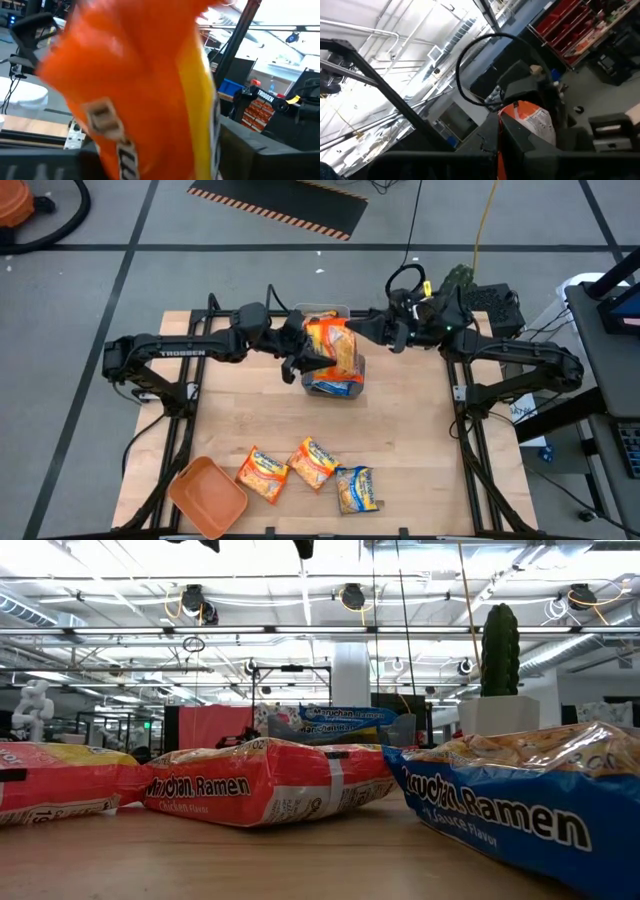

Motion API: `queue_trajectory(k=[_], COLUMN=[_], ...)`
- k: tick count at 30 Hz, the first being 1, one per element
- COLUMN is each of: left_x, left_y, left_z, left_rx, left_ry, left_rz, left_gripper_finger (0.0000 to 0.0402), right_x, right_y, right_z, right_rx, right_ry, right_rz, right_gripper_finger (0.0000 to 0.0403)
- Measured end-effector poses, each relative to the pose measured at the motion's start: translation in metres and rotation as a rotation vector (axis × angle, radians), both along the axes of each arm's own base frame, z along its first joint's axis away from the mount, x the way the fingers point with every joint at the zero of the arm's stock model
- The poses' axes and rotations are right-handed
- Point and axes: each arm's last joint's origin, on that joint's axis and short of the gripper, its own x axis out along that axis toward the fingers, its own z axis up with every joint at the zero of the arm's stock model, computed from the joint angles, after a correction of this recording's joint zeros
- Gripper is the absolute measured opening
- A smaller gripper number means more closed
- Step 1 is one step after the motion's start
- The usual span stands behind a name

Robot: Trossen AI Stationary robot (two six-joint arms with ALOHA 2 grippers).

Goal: Sort Maruchan noodles
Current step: Put the top orange noodle pack into the orange bin

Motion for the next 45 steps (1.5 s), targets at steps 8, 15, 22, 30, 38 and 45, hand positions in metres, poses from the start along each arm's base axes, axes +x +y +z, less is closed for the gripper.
queue_trajectory(k=[8,15,22,30,38,45], left_x=[-0.001,-0.004,-0.015,-0.040,-0.085,-0.124], left_y=[0.013,0.025,0.027,0.006,-0.052,-0.099], left_z=[-0.007,-0.024,-0.043,-0.060,-0.054,-0.051], left_rx=[-0.060,-0.086,-0.133,-0.215,-0.208,-0.086], left_ry=[0.088,0.260,0.488,0.833,1.138,1.334], left_rz=[0.041,0.083,0.036,-0.014,-0.179,-0.360], left_gripper_finger=[0.0137,0.0145,0.0146,0.0147,0.0147,0.0147], right_x=[-0.002,-0.009,-0.023,-0.039,-0.054,-0.059], right_y=[-0.014,-0.038,-0.065,-0.089,-0.108,-0.118], right_z=[-0.005,-0.012,-0.019,-0.031,-0.039,-0.041], right_rx=[-0.033,-0.083,-0.026,-0.053,-0.061,-0.119], right_ry=[0.050,0.131,0.213,0.318,0.381,0.388], right_rz=[-0.049,-0.061,0.005,0.056,0.006,-0.042], right_gripper_finger=[0.0000,0.0031,0.0090,0.0121,0.0120,0.0121])
